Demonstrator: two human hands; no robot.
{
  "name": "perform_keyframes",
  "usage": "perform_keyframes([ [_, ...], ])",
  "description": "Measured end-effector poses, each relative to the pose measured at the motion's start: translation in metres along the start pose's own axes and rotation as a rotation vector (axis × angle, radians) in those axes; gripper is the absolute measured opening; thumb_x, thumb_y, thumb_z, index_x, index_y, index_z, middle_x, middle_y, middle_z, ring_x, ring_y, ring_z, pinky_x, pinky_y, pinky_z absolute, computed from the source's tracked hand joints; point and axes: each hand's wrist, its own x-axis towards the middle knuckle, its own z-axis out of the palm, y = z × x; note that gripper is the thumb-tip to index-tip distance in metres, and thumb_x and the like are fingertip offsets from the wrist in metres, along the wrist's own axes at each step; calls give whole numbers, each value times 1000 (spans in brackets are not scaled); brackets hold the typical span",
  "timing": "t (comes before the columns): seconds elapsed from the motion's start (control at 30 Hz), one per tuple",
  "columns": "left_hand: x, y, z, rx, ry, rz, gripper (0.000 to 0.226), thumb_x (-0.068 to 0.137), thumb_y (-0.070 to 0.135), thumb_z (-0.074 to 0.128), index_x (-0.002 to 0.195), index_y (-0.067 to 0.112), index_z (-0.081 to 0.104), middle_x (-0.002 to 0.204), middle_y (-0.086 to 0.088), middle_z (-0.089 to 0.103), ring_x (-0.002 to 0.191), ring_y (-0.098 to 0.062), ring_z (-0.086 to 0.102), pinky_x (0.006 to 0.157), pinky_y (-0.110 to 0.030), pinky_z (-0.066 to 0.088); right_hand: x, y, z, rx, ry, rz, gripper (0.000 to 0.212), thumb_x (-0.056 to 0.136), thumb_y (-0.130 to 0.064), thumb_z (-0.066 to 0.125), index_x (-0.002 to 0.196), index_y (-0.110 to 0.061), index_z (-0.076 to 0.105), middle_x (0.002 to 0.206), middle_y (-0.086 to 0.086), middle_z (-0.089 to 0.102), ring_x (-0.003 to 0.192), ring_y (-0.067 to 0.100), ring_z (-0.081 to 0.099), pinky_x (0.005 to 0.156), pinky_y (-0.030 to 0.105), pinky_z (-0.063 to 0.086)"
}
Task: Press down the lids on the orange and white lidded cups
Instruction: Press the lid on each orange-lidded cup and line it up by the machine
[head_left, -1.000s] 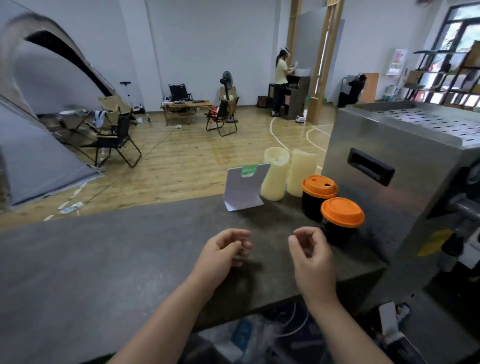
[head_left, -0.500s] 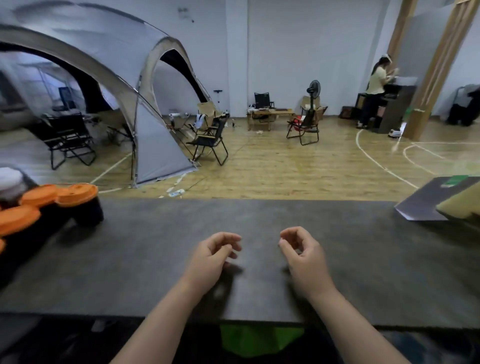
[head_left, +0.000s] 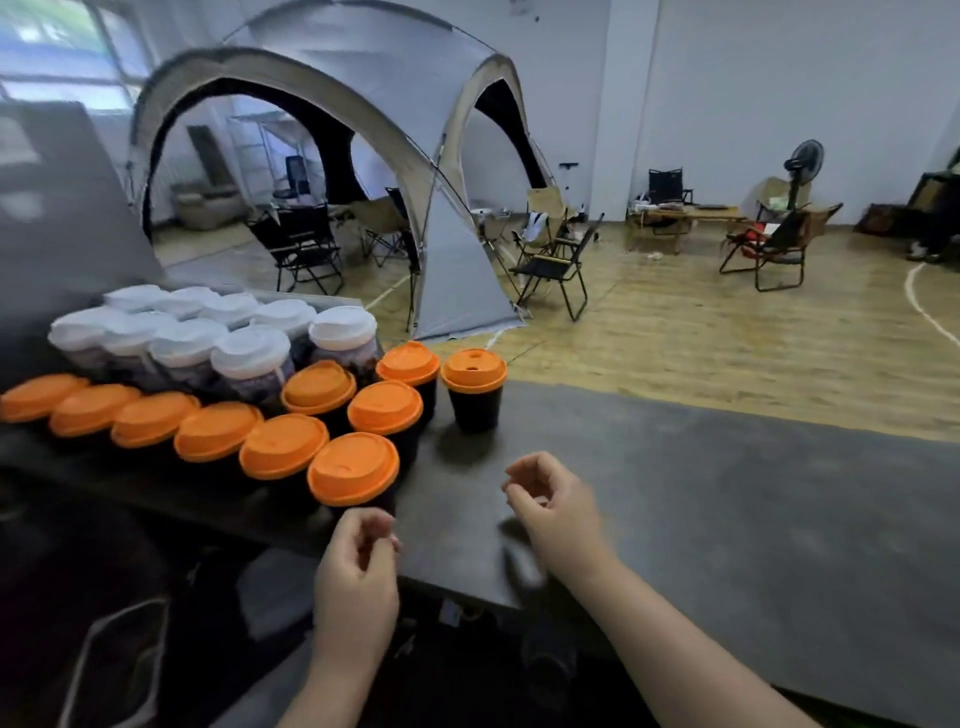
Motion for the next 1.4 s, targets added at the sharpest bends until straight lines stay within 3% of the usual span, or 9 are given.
perform_keyframes([
  [0.13,2,-17,-23,-147,197,-49,35,93,-4,54,108,28,51,107,5,61,101,-12,61,82,-23,46,9,-10,44,-41,-133,-36,32,90,-2,62,109,-28,63,104,-7,72,91,0,66,81,14,51],
  [0.23,14,-18,-32,-180,109,-52,53,93,-5,54,134,27,44,128,6,57,116,-7,57,97,-30,44,9,-16,65,-67,-230,-51,48,91,-2,61,132,-25,58,123,-10,66,110,-2,62,89,7,48],
  [0.33,23,-18,-33,-120,14,-30,61,92,-1,56,137,37,42,134,10,58,123,-8,55,100,-29,41,8,-19,77,-112,-287,-97,62,88,-10,70,142,-31,50,132,-13,62,121,-3,56,101,16,46],
  [0.43,24,-18,-26,-95,-70,-17,58,90,-2,56,135,34,50,134,8,60,126,-12,56,109,-42,45,6,-18,76,-77,-259,-119,74,79,-18,82,143,-33,48,135,-13,60,123,0,56,104,24,48],
  [0.63,38,13,4,-360,-395,-6,48,96,-8,43,120,26,67,114,-1,72,106,-19,69,82,-33,60,7,-9,16,-8,-113,-169,75,72,-39,82,138,-42,47,135,-18,58,119,0,60,97,27,54],
  [0.8,53,39,60,-529,-670,-195,27,106,20,41,128,17,56,124,-13,64,108,-34,67,87,-50,57,-3,4,-40,-73,50,-180,67,69,-44,76,131,-47,50,122,-21,65,114,4,62,89,32,57],
  [0.93,46,47,97,-455,-849,-129,62,83,36,69,140,27,47,130,-5,58,108,-21,65,77,-36,61,-16,17,-59,-136,128,-199,58,73,-51,73,127,-40,57,118,-18,67,110,5,64,91,26,54],
  [1.1,42,43,109,-388,-823,-33,33,85,32,73,116,36,64,106,5,73,95,-12,73,61,-28,58,-19,21,-58,-191,119,-215,59,72,-52,74,126,-32,60,115,-16,65,104,6,64,85,16,49],
  [1.4,49,41,104,-473,-812,-78,48,81,31,72,127,25,61,118,-7,69,104,-24,72,71,-40,62,-17,26,-55,-254,111,-199,53,71,-58,75,117,-51,50,99,-14,68,88,4,67,72,12,50],
])
